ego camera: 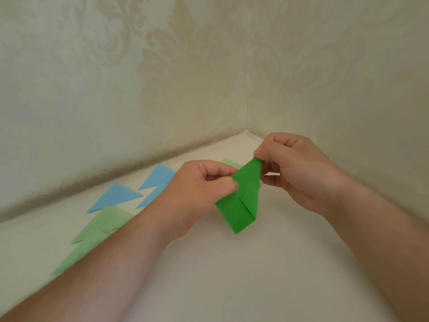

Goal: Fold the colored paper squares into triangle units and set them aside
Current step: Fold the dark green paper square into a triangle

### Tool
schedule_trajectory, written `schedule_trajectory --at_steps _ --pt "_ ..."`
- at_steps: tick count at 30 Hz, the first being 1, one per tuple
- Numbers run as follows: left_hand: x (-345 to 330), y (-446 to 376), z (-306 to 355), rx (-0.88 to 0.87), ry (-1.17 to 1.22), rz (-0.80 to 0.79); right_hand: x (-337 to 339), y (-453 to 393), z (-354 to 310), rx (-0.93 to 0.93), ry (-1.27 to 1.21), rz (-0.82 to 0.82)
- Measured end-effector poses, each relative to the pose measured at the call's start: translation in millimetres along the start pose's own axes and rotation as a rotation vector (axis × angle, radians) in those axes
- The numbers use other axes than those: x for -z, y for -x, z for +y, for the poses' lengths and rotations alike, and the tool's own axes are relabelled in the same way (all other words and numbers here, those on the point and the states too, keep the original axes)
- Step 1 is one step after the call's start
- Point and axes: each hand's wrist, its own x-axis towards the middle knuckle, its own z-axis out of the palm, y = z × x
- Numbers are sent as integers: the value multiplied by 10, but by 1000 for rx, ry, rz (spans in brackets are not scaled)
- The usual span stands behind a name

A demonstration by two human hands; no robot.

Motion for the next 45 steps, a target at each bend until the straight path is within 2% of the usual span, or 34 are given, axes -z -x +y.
schedule_trajectory --at_steps 4,8,12,18,28,31,36,42,45 --pt "-29 21 -5 15 -32 -98 -38 2 33 11 54 -8" --pt "-7 -8 -21 -28 35 -27 -39 22 22 -24 23 -51" --pt "24 -58 -41 -45 80 66 -37 24 33 -24 101 -102" --pt "31 -40 -27 -55 74 23 -26 20 50 49 141 -124" --pt "15 -81 -44 -143 205 162 -61 34 90 -7 155 -230" --pt "26 -94 -39 -127 281 177 -72 33 88 12 130 -219" --pt "27 -95 -97 -78 250 50 -30 13 97 15 136 -193" --pt "62 -117 -75 -105 328 146 10 -2 107 13 115 -176" --pt "49 -114 -68 -107 330 138 -14 -13 118 25 101 -119"
